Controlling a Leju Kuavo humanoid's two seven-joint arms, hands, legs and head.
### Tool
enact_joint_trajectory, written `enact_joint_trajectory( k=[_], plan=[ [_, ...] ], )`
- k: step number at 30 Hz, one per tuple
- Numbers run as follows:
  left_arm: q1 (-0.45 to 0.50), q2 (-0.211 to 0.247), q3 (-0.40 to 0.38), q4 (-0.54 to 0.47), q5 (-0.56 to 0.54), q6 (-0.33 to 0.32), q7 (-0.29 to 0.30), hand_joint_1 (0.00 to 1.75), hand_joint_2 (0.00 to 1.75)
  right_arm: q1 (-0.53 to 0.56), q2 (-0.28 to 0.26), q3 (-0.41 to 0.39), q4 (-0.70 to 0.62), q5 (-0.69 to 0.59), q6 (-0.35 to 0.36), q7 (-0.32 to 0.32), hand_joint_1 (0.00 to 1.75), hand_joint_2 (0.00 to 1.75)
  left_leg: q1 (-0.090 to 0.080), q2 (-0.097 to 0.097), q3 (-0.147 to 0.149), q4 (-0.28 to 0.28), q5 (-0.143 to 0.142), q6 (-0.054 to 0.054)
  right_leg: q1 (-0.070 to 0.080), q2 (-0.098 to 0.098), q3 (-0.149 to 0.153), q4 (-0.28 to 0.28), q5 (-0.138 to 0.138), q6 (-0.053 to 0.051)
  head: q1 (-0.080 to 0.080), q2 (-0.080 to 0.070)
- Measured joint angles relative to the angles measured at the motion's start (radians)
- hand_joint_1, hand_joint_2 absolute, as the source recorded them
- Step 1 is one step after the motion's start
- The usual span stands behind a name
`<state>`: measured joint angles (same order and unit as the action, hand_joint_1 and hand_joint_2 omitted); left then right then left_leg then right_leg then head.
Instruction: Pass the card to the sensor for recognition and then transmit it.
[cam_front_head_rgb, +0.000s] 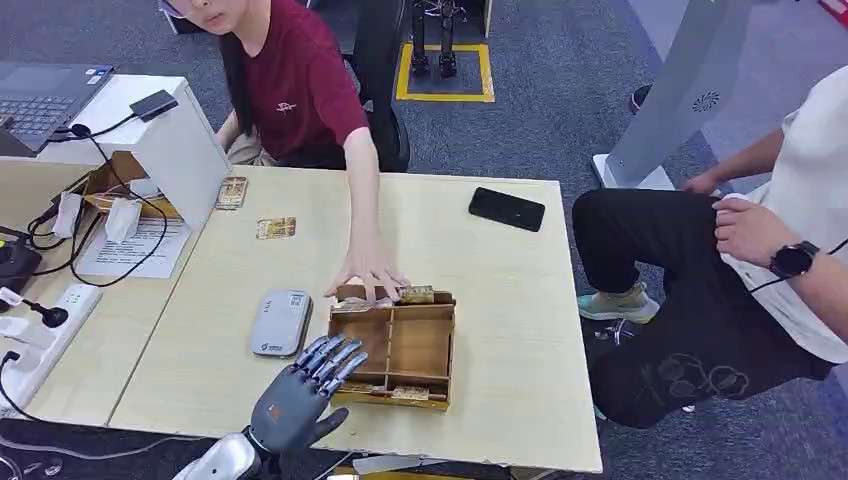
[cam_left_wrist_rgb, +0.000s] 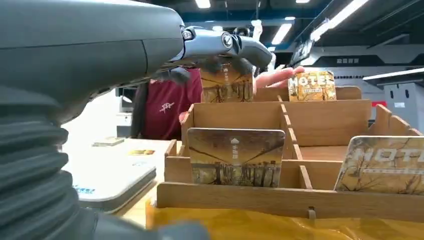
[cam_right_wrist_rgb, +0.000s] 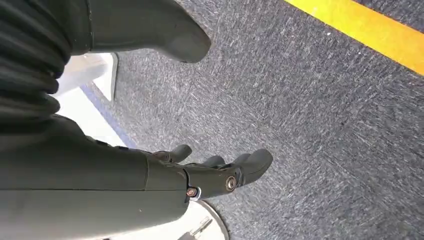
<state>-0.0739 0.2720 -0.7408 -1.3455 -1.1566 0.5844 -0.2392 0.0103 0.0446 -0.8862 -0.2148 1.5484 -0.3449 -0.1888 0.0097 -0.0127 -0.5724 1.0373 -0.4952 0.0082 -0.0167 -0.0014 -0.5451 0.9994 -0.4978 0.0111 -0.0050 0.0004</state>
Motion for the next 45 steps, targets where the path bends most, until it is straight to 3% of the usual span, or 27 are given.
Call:
enact_joint_trajectory(
  k=[32, 38, 42, 45],
  plan=[
    [-0.012, 0.0, 0.0, 0.002, 0.038, -0.026, -0.009, 1.75, 1.75, -0.011, 0.0, -0.004, 0.0, -0.002, -0.017, -0.029, 0.0, 1.75, 0.0, 0.0, 0.0, 0.0, 0.0, 0.0, 0.0, 0.0, 0.0, 0.0, 0.0, 0.0, 0.0, 0.0],
    [-0.008, 0.002, 0.013, -0.024, 0.235, -0.058, -0.079, 1.75, 1.75, -0.01, 0.0, -0.009, 0.0, -0.002, -0.017, -0.029, 0.0, 1.75, 0.0, 0.0, 0.0, 0.0, 0.0, 0.0, 0.0, 0.0, 0.0, 0.0, 0.0, 0.0, 0.0, 0.0],
    [-0.022, 0.019, 0.076, -0.151, 0.362, -0.132, -0.131, 1.75, 1.75, -0.009, 0.0, -0.018, 0.0, -0.002, -0.017, -0.029, 0.0, 1.75, 0.0, 0.0, 0.0, 0.0, 0.0, 0.0, 0.0, 0.0, 0.0, 0.0, 0.0, 0.0, 0.0, 0.0],
    [-0.048, 0.035, 0.135, -0.255, 0.388, -0.186, -0.14, 1.75, 1.75, -0.009, 0.001, -0.027, 0.0, -0.001, -0.017, -0.031, 0.0, 1.75, 0.0, 0.0, 0.0, 0.0, 0.001, 0.0, 0.0, 0.0, 0.0, 0.001, 0.0, 0.0, 0.0, 0.0]
  ],
)
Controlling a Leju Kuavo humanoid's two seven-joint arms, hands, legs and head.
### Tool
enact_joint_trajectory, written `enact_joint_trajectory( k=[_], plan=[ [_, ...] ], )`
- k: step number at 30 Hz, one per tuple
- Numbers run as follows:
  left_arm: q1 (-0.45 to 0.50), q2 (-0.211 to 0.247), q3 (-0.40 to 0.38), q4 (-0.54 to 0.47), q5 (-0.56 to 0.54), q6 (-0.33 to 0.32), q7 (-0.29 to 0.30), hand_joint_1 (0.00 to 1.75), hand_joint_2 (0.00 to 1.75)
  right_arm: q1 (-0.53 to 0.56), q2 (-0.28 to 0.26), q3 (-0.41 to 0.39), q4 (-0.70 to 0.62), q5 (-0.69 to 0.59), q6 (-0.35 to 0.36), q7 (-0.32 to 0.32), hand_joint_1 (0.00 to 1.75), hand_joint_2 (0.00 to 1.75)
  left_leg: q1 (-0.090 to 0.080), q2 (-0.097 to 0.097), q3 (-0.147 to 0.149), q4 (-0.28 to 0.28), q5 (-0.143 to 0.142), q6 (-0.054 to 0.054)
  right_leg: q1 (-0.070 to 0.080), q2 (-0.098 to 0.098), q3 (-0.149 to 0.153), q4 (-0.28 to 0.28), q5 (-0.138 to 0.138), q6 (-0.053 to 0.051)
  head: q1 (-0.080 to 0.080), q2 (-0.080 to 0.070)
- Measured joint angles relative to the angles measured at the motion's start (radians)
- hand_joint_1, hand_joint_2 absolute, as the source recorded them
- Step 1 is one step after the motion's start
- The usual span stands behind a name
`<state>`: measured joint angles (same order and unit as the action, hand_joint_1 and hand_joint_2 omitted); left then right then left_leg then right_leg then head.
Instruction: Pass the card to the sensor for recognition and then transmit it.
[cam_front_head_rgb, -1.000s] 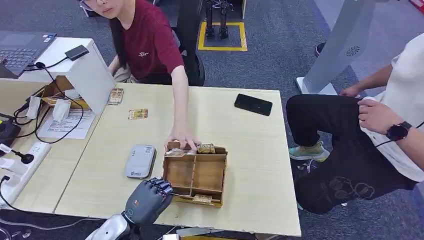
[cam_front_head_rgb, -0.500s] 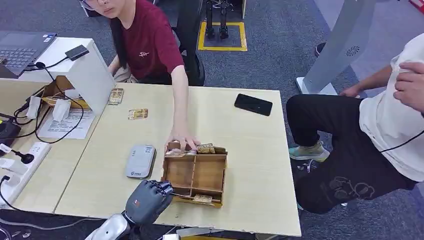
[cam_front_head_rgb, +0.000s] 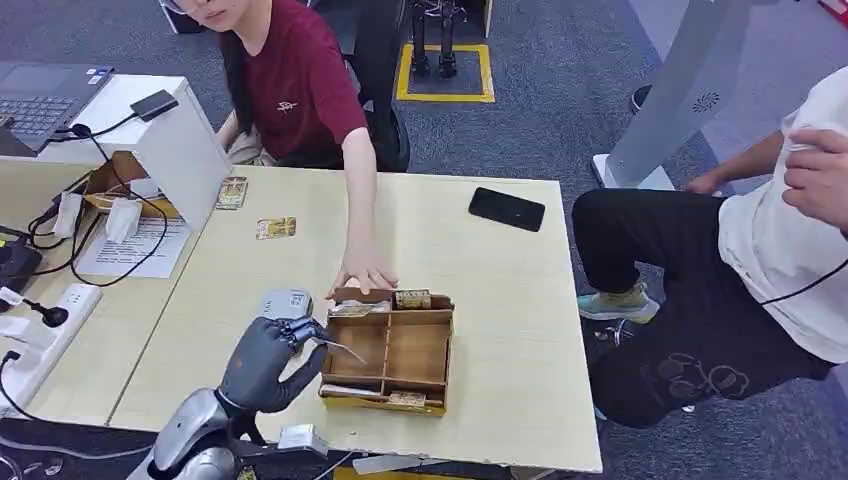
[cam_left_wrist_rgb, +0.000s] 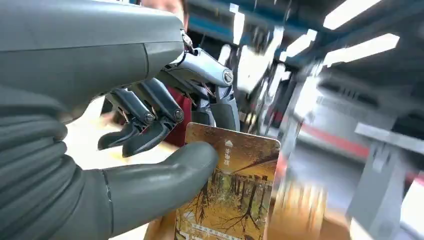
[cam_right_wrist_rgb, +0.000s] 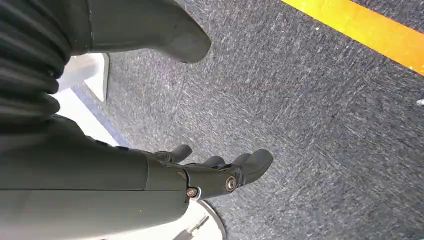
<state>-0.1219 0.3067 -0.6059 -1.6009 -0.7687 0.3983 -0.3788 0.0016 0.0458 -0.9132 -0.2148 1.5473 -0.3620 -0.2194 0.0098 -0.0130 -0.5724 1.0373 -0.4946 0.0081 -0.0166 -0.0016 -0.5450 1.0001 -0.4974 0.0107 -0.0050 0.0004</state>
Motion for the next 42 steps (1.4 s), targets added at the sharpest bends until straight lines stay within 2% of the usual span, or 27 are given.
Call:
enact_joint_trajectory(
  k=[5, 17, 20, 21, 25, 27, 32, 42],
  plan=[
    [-0.019, 0.018, 0.063, -0.085, 0.008, -0.022, 0.002, 1.75, 1.75, 0.001, 0.002, -0.006, 0.0, 0.0, 0.0, 0.0, 0.0, 1.75, 0.0, 0.0, 0.0, 0.0, 0.0, 0.0, 0.0, 0.0, 0.0, 0.0, 0.0, 0.0, 0.0, 0.0],
    [-0.019, 0.029, 0.103, -0.12, 0.008, -0.019, 0.003, 1.75, 1.75, 0.001, 0.005, -0.006, 0.0, 0.001, 0.001, 0.009, 0.0, 1.75, 0.0, 0.0, 0.0, 0.0, 0.0, 0.0, 0.0, 0.0, 0.0, 0.0, 0.0, 0.0, 0.0, 0.0],
    [-0.019, 0.029, 0.111, -0.12, -0.006, -0.01, 0.022, 1.75, 1.75, 0.001, 0.006, -0.007, 0.0, 0.001, 0.001, 0.01, 0.0, 1.75, 0.0, 0.0, 0.0, 0.0, 0.0, 0.0, 0.0, 0.0, 0.0, 0.0, 0.0, 0.0, 0.0, 0.0],
    [-0.021, 0.028, 0.116, -0.119, -0.035, 0.003, 0.049, 1.75, 1.75, 0.001, 0.007, -0.007, 0.0, 0.001, 0.001, 0.01, 0.0, 1.75, 0.0, 0.0, 0.0, 0.0, 0.0, 0.0, 0.0, 0.0, 0.0, 0.0, 0.0, 0.0, 0.0, 0.0],
    [-0.064, 0.023, 0.173, -0.066, -0.206, 0.104, 0.19, 1.75, 1.75, 0.0, 0.008, -0.006, 0.0, 0.001, 0.0, 0.01, 0.0, 1.75, 0.0, 0.0, 0.0, 0.0, 0.0, 0.0, 0.0, 0.0, 0.0, 0.0, 0.0, 0.0, 0.0, 0.0],
    [-0.088, 0.02, 0.204, -0.012, -0.245, 0.149, 0.216, 1.75, 1.75, -0.001, 0.008, -0.005, 0.0, 0.001, -0.002, 0.009, 0.0, 1.75, 0.0, 0.0, 0.0, 0.0, 0.0, -0.001, 0.0, 0.0, 0.0, 0.001, 0.0, 0.0, 0.0, 0.0],
    [-0.108, 0.008, 0.268, 0.075, -0.255, 0.188, 0.224, 1.75, 1.75, -0.001, 0.008, -0.005, 0.0, 0.001, -0.002, 0.016, 0.0, 1.75, 0.0, 0.001, 0.0, 0.0, 0.0, -0.001, 0.0, 0.001, -0.001, 0.001, 0.0, 0.0, 0.0, 0.0],
    [-0.108, -0.01, 0.303, 0.127, -0.265, 0.199, 0.223, 1.75, 1.75, -0.001, 0.008, -0.005, 0.0, 0.001, -0.004, 0.018, 0.0, 1.75, 0.0, 0.0, 0.0, 0.0, 0.0, -0.001, 0.0, 0.0, -0.001, 0.001, 0.0, 0.0, 0.0, 0.0]
  ],
)
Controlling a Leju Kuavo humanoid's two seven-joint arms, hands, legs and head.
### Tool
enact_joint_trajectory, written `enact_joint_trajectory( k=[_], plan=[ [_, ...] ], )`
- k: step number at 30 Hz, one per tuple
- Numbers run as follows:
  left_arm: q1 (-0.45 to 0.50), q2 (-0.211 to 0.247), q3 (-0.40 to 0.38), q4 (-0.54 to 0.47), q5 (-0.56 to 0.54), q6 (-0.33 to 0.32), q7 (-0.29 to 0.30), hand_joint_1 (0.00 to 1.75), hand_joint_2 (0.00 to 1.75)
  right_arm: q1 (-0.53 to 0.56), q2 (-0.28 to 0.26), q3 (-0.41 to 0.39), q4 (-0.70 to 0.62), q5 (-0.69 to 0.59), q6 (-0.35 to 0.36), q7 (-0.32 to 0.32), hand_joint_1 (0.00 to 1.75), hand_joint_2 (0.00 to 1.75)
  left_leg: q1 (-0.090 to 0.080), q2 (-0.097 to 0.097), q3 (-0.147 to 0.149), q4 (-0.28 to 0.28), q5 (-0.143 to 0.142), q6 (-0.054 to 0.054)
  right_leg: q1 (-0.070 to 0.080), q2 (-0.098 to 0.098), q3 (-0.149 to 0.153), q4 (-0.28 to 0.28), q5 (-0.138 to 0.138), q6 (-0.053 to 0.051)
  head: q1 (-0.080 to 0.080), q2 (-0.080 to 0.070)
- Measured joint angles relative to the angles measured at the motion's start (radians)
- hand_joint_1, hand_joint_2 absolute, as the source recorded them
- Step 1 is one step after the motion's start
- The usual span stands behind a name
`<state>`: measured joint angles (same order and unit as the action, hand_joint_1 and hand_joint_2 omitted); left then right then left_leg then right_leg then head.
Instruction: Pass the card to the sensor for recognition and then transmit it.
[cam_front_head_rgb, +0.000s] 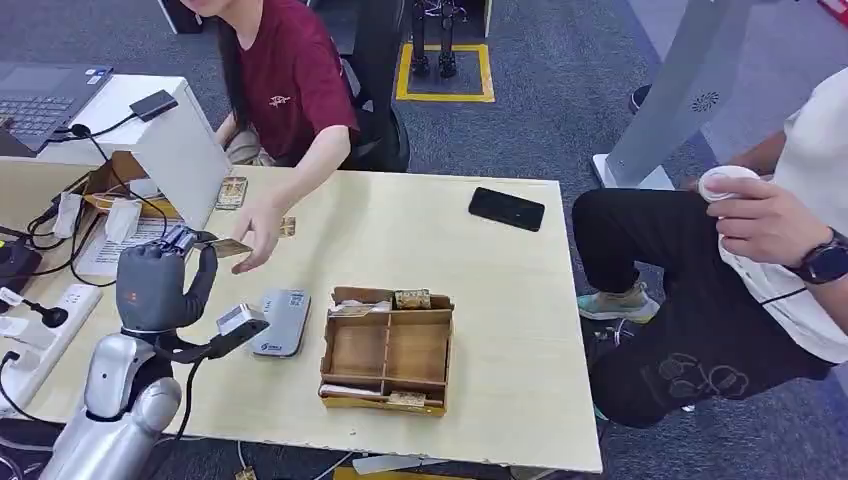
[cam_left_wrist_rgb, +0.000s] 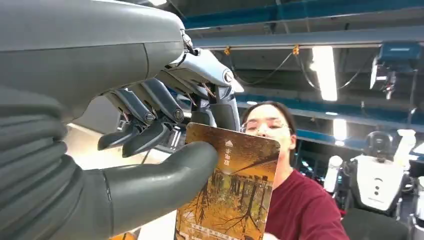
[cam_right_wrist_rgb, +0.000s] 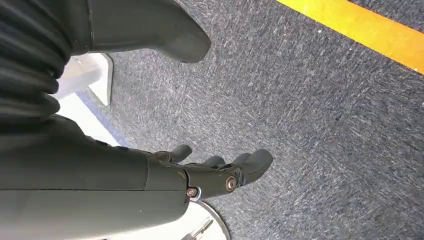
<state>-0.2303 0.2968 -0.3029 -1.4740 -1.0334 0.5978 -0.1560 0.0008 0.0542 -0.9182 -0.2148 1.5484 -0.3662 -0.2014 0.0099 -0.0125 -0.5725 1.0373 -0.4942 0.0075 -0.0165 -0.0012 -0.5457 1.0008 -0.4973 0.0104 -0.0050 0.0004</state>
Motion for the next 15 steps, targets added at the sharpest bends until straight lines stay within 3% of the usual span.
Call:
enact_joint_trajectory(
  k=[11, 12, 13, 15],
  plan=[
    [0.001, -0.01, 0.014, 0.021, 0.007, 0.0, 0.002, 1.75, 1.75, 0.001, 0.0, 0.0, 0.0, 0.0, 0.001, 0.003, 0.0, 1.75, 0.0, 0.0, 0.0, 0.0, 0.0, 0.0, 0.0, 0.0, 0.0, 0.0, 0.0, 0.0, 0.0, 0.0],
    [0.001, -0.011, 0.016, 0.021, 0.008, 0.0, 0.002, 0.38, 1.75, 0.001, 0.0, 0.0, 0.0, 0.0, 0.001, 0.003, 0.0, 1.75, 0.0, 0.0, 0.0, 0.0, 0.0, 0.0, 0.0, 0.0, 0.0, 0.0, 0.0, 0.0, 0.0, 0.0],
    [0.001, -0.012, 0.017, 0.021, 0.009, 0.0, 0.002, 0.0, 1.75, 0.001, 0.0, 0.0, 0.0, 0.0, 0.001, 0.003, 0.0, 1.75, 0.0, 0.0, 0.0, 0.0, 0.0, 0.0, 0.0, 0.0, 0.0, 0.0, 0.0, 0.0, 0.0, 0.0],
    [0.001, -0.015, 0.019, 0.022, 0.01, 0.0, 0.002, 0.0, 1.75, 0.001, 0.0, 0.0, 0.0, 0.0, 0.001, 0.003, 0.0, 1.75, 0.0, 0.0, 0.0, 0.0, 0.0, 0.0, 0.0, 0.0, 0.0, 0.0, 0.0, 0.0, 0.0, 0.0]
  ],
)
